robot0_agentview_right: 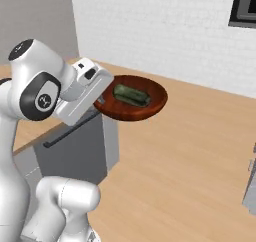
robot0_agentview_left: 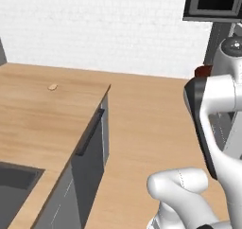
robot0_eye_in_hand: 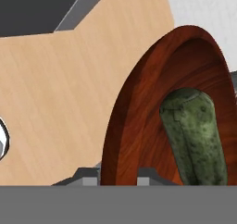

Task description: Pick the cucumber from the sink and place it in the bowl. Then pick the bowl and place it in the microwave. Then close the microwave door and press the start button.

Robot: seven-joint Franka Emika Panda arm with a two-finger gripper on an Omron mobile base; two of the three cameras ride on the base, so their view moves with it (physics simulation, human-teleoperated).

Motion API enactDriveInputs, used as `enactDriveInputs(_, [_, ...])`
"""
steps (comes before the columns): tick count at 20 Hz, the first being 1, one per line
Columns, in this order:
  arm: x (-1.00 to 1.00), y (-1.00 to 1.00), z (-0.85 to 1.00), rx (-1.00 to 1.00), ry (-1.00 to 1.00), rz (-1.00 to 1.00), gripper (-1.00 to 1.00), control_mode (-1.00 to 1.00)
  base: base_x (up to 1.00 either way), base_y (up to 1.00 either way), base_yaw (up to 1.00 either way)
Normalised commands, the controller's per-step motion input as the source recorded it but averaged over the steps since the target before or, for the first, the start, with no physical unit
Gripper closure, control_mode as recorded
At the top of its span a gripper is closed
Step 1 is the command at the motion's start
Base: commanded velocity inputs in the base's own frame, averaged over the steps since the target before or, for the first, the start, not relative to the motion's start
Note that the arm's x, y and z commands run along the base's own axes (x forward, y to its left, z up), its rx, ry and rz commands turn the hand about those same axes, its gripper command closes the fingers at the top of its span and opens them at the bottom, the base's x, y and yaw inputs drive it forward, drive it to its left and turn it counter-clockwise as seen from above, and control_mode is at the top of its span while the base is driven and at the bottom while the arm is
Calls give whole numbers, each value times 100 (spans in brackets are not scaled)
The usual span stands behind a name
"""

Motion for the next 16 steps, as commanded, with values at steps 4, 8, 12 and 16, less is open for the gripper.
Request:
enactDriveInputs(4, [0,0,0,0,0,0,100,100,100,-20,-18])
enactDriveInputs(8, [0,0,0,0,0,0,100,100,100,-27,-11])
enactDriveInputs(12, [0,0,0,0,0,0,100,100,100,-15,-15])
enactDriveInputs(16, [0,0,0,0,0,0,100,100,90,2,-44])
